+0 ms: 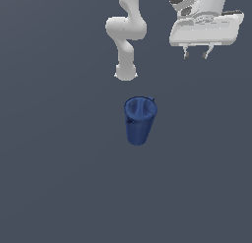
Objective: Pick up the object and move it to a goal position.
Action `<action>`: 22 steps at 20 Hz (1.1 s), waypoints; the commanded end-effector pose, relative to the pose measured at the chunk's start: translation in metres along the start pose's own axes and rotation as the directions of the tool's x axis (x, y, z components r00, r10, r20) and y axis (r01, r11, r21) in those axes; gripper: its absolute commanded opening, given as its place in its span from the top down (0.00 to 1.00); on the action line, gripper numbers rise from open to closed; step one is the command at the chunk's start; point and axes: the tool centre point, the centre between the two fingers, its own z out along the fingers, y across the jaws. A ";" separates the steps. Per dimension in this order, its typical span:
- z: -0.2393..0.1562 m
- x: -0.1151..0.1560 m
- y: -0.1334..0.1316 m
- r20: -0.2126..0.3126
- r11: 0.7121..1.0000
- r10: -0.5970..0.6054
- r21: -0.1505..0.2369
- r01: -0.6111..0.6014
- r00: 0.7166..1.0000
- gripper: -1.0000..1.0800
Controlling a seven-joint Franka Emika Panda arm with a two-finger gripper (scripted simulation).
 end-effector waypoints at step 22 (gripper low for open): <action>0.157 -0.034 0.123 -0.252 0.929 0.173 -0.278 -0.243 0.952 0.38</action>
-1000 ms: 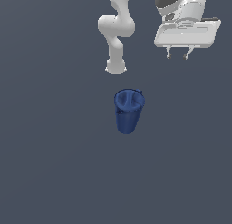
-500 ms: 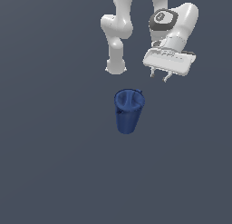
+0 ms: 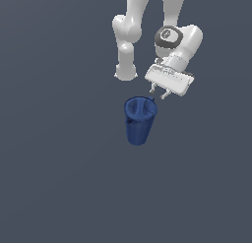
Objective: Pick up the object and move it to a goal position.
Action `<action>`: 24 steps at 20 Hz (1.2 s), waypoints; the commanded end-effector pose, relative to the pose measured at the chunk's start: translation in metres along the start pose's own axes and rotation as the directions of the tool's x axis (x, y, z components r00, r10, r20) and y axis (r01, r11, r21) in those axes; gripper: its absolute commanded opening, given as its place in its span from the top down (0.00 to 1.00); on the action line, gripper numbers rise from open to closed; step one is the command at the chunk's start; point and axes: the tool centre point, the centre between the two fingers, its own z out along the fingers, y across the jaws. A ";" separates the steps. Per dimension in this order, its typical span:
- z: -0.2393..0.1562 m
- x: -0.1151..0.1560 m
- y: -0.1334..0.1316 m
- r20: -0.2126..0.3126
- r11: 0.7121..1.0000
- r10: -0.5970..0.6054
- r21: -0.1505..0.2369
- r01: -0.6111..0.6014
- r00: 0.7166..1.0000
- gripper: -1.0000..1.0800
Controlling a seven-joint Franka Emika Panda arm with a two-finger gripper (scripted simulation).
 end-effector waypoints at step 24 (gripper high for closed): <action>0.040 0.000 0.008 -0.013 1.000 0.012 -0.017 -0.012 1.000 1.00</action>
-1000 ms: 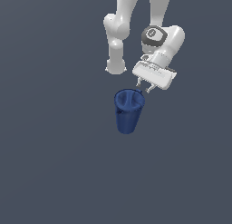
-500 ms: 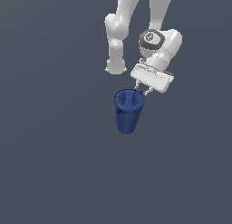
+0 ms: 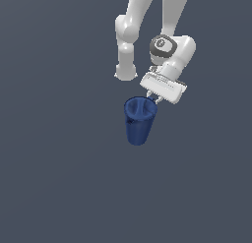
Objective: Pick up the object and move it to a goal position.
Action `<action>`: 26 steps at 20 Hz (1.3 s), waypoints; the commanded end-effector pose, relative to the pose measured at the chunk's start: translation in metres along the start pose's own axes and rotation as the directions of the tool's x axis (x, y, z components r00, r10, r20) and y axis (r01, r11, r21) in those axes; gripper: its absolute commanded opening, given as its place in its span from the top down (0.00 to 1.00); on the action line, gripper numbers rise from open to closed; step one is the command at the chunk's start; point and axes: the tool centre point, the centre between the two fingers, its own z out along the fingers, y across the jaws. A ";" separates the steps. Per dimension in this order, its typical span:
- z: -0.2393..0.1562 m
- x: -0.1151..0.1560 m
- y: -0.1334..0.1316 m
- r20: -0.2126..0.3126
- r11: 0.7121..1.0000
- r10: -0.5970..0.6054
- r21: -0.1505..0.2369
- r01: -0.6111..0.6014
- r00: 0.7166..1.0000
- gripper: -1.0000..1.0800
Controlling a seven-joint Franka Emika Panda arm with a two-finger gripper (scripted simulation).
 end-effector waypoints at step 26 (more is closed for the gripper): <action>-0.034 0.105 -0.015 -0.004 1.000 0.001 -0.002 -0.001 1.000 1.00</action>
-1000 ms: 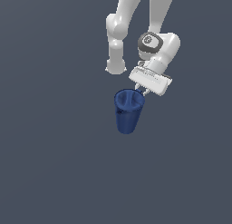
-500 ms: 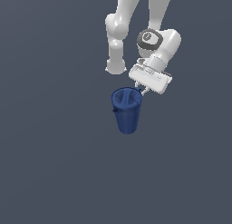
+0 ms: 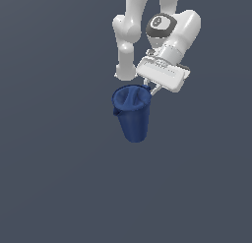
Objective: Pick up the object and move it to a goal position.
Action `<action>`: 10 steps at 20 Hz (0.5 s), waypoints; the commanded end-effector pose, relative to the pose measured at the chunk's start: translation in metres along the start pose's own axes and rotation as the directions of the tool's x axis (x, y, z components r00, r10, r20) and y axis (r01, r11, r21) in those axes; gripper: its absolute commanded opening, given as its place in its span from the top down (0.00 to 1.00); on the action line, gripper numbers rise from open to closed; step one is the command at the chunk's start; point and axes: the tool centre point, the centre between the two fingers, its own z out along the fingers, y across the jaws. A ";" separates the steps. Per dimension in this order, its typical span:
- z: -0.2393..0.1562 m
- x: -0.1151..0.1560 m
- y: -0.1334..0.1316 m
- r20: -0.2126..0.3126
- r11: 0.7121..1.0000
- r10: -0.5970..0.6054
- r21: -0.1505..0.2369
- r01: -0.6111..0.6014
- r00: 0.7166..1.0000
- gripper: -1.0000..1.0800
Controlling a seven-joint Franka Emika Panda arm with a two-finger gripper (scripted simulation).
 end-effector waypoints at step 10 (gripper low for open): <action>-0.043 0.134 -0.022 -0.007 1.000 0.001 -0.003 -0.001 1.000 1.00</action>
